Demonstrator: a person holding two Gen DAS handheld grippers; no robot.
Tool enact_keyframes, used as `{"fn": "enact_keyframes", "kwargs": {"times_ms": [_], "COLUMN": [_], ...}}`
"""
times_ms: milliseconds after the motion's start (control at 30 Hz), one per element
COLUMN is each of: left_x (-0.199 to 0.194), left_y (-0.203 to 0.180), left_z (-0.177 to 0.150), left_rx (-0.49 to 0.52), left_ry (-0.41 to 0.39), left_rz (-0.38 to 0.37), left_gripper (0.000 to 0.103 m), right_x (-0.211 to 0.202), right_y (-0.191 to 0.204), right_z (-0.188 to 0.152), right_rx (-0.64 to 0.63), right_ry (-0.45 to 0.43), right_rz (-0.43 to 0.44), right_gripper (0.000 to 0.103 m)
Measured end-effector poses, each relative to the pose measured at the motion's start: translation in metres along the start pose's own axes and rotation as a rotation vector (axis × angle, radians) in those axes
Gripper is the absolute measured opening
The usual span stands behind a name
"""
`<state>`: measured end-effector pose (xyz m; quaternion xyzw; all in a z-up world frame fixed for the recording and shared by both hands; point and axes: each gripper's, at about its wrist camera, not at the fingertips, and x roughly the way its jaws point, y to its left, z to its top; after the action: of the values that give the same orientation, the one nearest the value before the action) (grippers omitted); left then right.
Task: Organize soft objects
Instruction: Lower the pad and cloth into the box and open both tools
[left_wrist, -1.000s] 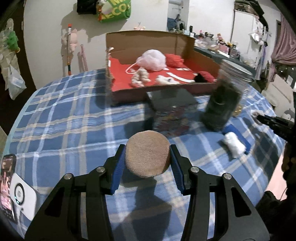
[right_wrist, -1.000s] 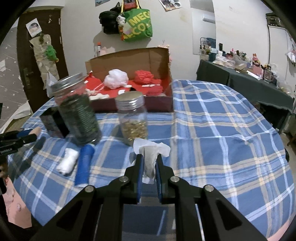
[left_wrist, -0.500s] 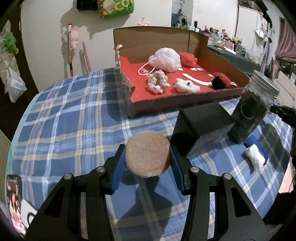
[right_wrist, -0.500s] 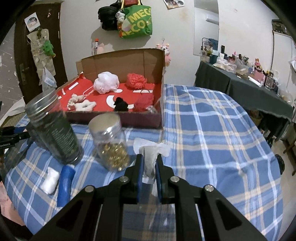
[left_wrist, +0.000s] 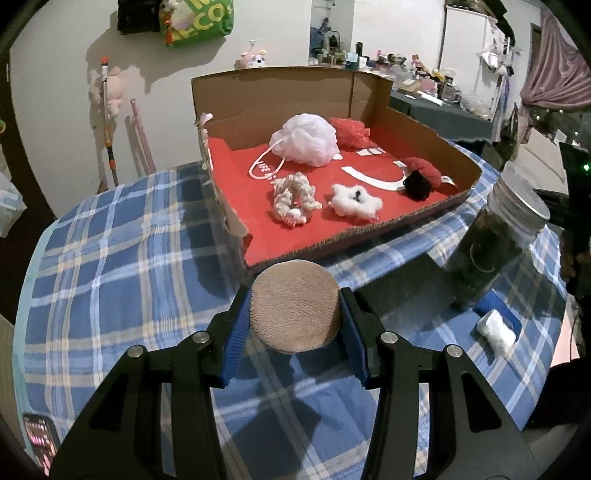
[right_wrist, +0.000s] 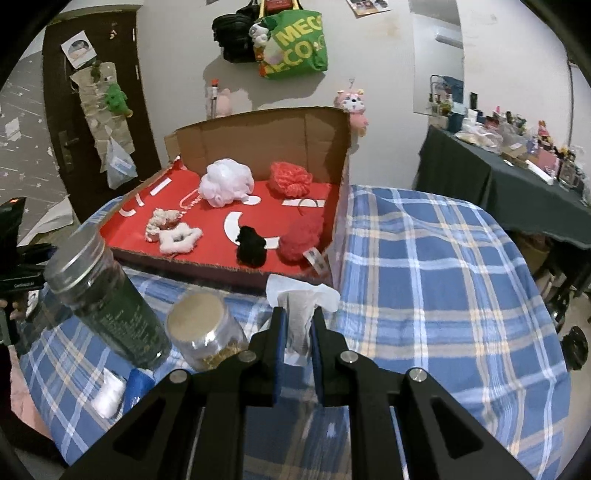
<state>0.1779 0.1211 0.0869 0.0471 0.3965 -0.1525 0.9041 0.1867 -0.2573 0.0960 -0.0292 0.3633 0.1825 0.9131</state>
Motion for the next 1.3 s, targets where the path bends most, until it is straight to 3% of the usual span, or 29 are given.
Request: {"fn": "enact_keyframes", "kwargs": {"times_ms": [267, 567, 800, 967, 1300], "left_x": [0.003, 0.021, 0.055, 0.089, 0.152], "left_y": [0.001, -0.026, -0.056, -0.068, -0.052], "left_z": [0.025, 0.07, 0.114, 0.134, 0.151], "left_rx": [0.03, 0.127, 0.185, 0.215, 0.164], "left_ry": [-0.007, 0.017, 0.098, 0.163, 0.287], "left_rz": [-0.064, -0.131, -0.175, -0.114, -0.025], "left_gripper": [0.045, 0.045, 0.045, 0.045, 0.045], "right_x": [0.007, 0.028, 0.056, 0.086, 0.149], "right_y": [0.001, 0.019, 0.036, 0.044, 0.046], "right_z": [0.021, 0.054, 0.089, 0.112, 0.135], "right_rx": [-0.03, -0.12, -0.181, -0.186, -0.188], "right_ry": [0.01, 0.057, 0.13, 0.198, 0.336], "right_rz": [0.079, 0.12, 0.134, 0.11, 0.018], "right_gripper": [0.014, 0.014, 0.014, 0.014, 0.014]}}
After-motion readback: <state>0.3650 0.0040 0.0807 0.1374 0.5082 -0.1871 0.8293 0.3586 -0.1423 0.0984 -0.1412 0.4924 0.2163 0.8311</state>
